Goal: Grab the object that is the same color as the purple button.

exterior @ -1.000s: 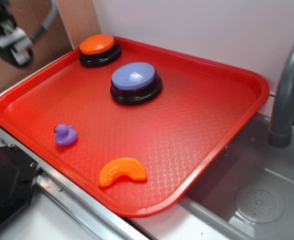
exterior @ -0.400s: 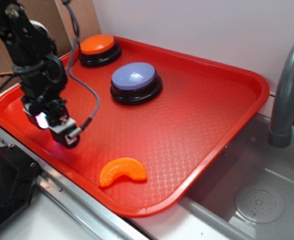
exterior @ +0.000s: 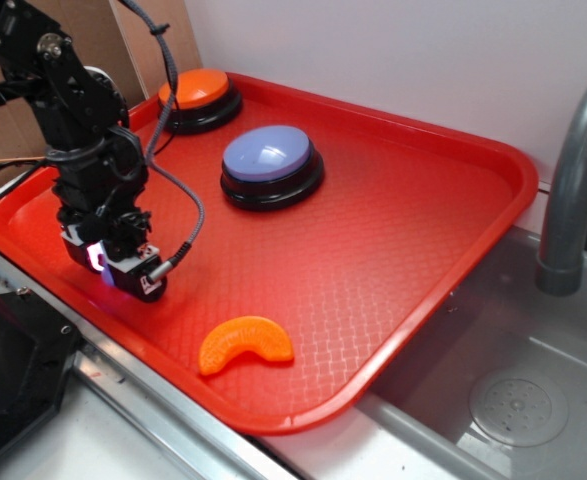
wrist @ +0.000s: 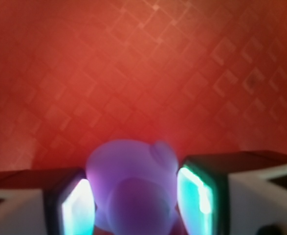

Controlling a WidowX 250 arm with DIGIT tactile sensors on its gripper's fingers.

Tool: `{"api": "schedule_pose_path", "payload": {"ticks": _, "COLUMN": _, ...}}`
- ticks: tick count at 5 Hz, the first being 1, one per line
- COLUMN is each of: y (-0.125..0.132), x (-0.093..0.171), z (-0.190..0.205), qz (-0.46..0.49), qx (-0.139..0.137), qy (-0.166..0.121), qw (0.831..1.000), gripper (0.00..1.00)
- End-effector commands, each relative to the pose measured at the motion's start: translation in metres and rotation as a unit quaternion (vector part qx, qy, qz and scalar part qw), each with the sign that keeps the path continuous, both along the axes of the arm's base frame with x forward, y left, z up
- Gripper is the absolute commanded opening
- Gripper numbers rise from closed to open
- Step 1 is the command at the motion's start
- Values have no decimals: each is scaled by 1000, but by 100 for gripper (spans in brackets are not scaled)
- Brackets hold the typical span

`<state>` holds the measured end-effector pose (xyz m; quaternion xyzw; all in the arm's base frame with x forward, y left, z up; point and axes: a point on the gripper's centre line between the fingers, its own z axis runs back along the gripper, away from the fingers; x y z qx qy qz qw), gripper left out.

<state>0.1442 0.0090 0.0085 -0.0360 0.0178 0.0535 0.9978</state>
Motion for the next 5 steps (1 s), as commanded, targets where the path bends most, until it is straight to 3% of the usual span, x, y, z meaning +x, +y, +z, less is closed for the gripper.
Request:
{"api": "schedule_pose_path", "payload": {"ticks": 1, "y": -6, "x": 8, "z": 21, "qz": -10, "qx": -7, "qy": -22, "qw": 1000, "gripper": 0}}
{"api": "schedule_pose_path", "payload": {"ticks": 3, "y": -20, "x": 54, "z": 124, "qz": -50, "qx": -3, "qy": -100, "qw": 994, "gripper": 0}}
{"api": "schedule_pose_path", "payload": {"ticks": 4, "y": -22, "x": 68, "z": 164, "qz": -68, "qx": 17, "qy": -115, "qw": 991, "gripper": 0}}
{"api": "schedule_pose_path", "payload": {"ticks": 5, "y": -15, "x": 75, "z": 175, "qz": -81, "qx": 38, "qy": -104, "qw": 991, "gripper": 0}}
